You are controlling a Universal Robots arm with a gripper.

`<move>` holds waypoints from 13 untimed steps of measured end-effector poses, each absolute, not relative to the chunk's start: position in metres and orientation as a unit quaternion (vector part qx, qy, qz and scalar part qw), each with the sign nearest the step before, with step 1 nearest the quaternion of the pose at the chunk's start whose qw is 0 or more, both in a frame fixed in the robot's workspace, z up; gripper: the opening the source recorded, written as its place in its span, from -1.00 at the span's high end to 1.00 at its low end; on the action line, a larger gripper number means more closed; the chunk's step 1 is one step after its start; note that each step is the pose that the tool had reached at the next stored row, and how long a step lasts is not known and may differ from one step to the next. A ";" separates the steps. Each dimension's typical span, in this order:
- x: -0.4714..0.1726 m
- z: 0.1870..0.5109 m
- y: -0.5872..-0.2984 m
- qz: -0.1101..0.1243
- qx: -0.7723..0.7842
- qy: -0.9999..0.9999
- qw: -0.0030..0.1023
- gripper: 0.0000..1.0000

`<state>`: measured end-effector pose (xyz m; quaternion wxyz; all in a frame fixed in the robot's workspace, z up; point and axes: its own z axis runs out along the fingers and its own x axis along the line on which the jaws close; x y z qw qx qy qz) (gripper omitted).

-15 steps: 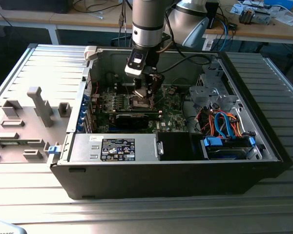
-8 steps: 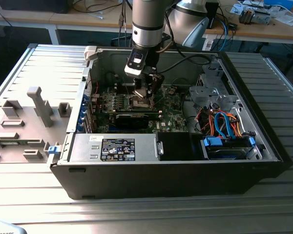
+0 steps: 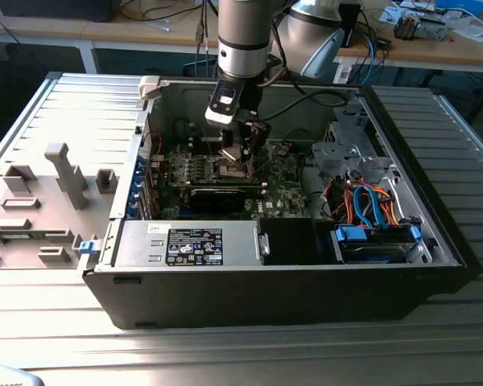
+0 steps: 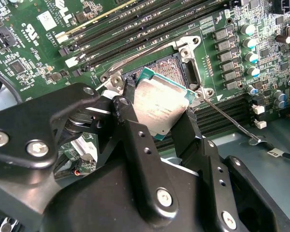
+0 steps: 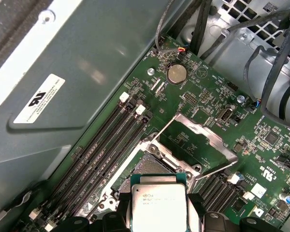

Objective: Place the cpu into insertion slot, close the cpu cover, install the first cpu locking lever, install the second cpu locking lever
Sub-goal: 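Place the cpu into insertion slot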

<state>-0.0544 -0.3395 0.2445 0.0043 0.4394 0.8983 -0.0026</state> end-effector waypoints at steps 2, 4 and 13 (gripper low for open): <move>-0.054 0.244 -0.339 -0.003 0.440 0.898 0.004 -0.09; -0.054 0.244 -0.339 -0.003 0.443 0.897 0.004 -0.09; -0.054 0.244 -0.340 -0.003 0.454 0.891 0.004 -0.09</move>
